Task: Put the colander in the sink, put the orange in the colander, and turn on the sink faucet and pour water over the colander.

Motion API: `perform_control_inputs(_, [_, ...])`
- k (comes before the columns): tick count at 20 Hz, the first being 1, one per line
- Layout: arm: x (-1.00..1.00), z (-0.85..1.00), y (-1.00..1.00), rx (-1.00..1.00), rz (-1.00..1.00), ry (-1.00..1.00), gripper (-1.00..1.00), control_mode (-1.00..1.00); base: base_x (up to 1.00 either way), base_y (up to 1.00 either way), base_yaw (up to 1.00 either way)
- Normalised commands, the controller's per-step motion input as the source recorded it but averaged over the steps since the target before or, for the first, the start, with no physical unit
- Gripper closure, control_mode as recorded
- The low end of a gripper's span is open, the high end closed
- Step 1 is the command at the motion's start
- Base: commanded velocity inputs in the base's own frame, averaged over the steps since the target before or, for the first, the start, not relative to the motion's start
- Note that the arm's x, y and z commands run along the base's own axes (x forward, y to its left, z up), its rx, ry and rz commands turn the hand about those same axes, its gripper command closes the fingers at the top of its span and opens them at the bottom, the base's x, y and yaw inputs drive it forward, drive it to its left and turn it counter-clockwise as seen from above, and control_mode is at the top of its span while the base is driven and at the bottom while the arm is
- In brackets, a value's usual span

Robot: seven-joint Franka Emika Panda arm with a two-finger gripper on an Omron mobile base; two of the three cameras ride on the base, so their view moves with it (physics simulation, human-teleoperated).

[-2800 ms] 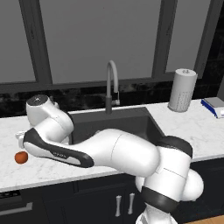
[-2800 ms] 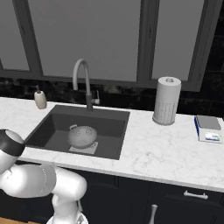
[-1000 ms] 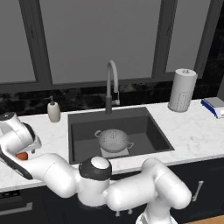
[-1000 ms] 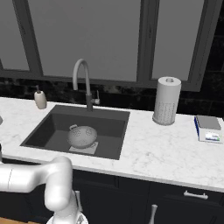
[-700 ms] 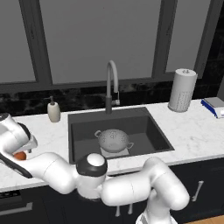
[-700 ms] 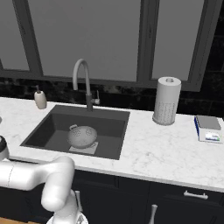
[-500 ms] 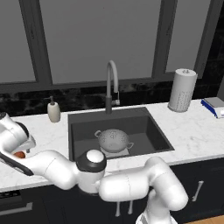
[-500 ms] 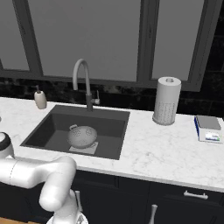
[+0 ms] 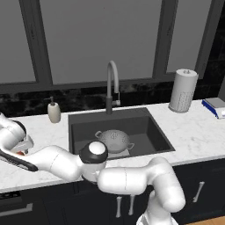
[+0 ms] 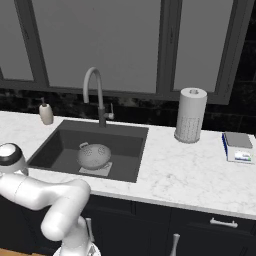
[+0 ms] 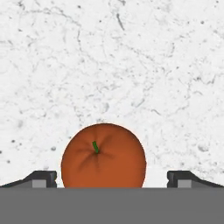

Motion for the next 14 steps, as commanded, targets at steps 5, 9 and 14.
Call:
perform_control_inputs(5, [-0.24, 0.00, -0.39, 0.05, -0.01, -0.10, -1.00, -1.00, 0.00, 0.00, 0.00])
perform_control_inputs(9, [-0.12, 0.00, -0.74, 0.07, -0.08, -0.12, -1.00, -1.00, 0.00, 0.00, 0.00])
perform_control_inputs(14, [0.00, 0.00, -0.94, 0.10, -0.14, -0.07, -1.00, -1.00, 0.00, 0.00, 0.00])
